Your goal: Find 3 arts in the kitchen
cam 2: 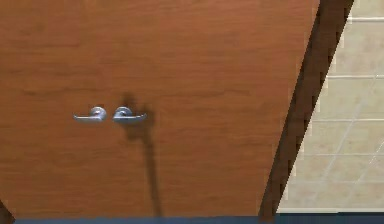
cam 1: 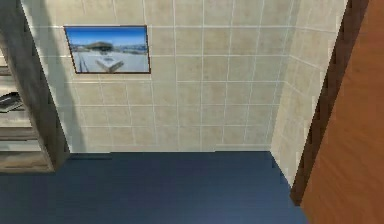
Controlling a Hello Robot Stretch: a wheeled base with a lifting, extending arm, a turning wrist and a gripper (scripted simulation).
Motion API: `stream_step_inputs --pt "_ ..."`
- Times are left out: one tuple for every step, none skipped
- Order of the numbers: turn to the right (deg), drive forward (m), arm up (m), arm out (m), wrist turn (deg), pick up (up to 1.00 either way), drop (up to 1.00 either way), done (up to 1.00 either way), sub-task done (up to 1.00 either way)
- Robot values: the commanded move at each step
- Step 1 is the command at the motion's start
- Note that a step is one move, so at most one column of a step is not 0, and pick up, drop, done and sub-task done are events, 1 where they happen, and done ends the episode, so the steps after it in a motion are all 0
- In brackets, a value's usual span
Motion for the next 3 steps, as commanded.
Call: stream_step_inputs --pt "0.0 1.0 0.0 0.0 0.0 0.0 0.0 0.0 0.0" --pt "0.0 0.25 0.0 0.0 0.0 0.0 0.0 0.0 0.0" --pt "-45.0 0.0 0.0 0.0 0.0 0.0 0.0 0.0 0.0"
